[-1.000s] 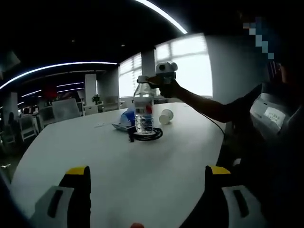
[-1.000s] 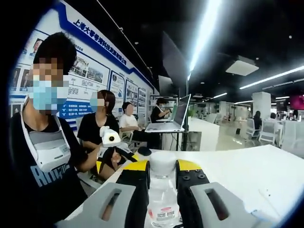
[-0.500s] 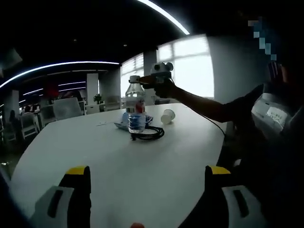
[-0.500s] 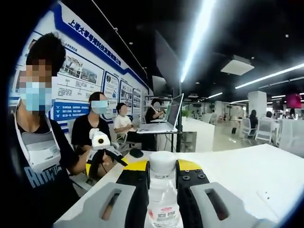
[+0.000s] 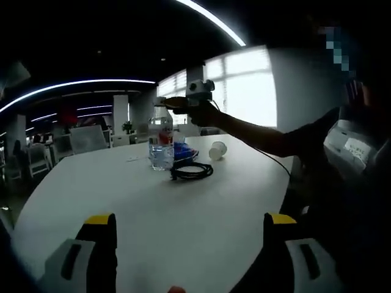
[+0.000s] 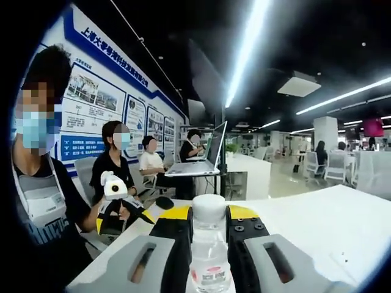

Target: Arrange the tabletop items into an orderly group along one side of the table until the central work area is clear of visible clutter.

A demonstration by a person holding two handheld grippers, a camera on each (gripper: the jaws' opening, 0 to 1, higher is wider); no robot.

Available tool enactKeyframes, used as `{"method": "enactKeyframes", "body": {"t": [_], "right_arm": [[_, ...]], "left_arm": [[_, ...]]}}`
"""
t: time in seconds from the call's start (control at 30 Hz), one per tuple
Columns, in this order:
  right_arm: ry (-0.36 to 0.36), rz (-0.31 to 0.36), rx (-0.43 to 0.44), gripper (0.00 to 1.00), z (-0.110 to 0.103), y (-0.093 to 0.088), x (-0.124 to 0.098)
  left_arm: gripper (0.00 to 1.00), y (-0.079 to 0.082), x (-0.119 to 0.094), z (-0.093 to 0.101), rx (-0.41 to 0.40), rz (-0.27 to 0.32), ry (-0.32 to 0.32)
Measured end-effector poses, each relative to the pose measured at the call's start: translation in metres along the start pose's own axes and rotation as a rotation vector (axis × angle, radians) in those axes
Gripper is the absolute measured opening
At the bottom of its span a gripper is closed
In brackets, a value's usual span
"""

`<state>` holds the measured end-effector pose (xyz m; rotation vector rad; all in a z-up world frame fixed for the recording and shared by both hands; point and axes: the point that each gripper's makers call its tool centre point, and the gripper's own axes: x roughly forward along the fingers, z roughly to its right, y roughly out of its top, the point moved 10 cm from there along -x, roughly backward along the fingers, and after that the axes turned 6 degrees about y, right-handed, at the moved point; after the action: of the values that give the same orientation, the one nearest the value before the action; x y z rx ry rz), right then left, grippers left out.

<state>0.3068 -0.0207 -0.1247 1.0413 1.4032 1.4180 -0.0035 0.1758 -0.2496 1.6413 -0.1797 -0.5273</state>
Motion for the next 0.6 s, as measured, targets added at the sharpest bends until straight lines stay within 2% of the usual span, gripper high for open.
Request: {"method": "enactKeyframes", "body": {"t": [0.27,0.6], "right_arm": [[-0.012,0.014,0.006,0.17,0.010,0.001,0.023],[-0.009,0.021,0.018,0.17,0.025,-0.004,0.052]], "left_arm": [[1.00,0.005,-0.002,-0.001,0.009,-0.002,0.013],[1.00,0.003,-0.008,-0.006,0.004,-0.008,0.028]]}}
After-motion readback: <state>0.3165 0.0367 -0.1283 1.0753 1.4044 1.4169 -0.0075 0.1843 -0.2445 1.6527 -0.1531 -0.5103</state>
